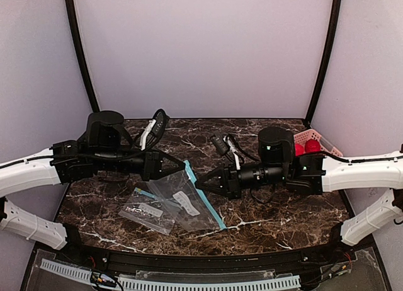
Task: Place the food in the zip-top bag and seal the zipper
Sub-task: Unzip the zipper from the zipper food storage bag.
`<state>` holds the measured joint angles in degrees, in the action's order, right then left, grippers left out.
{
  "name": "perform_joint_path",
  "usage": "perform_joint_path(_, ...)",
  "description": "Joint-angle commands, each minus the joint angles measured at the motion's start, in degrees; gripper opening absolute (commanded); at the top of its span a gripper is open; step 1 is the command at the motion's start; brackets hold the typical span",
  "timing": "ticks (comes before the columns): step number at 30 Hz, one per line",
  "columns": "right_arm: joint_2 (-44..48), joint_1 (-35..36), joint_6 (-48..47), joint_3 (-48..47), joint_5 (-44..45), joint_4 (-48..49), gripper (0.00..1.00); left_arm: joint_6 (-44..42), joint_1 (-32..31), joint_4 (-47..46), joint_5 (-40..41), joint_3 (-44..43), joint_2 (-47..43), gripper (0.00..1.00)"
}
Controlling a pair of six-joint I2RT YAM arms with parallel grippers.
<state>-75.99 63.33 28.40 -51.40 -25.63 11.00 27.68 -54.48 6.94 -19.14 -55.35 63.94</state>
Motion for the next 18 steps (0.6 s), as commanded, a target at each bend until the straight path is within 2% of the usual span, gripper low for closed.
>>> perform_joint_path(1, -0.9, 0.2, 0.5, 1.2, -1.2, -0.4, 0.00, 0.4, 2.3, 0.2, 1.5, -0.3, -1.8, 0.01)
perform_joint_path(18, -2.2, 0.2, 1.5, 2.0, -0.4, -1.5, 0.00, -0.5, 6.3, 2.3, 0.0, -1.2, -1.9, 0.01)
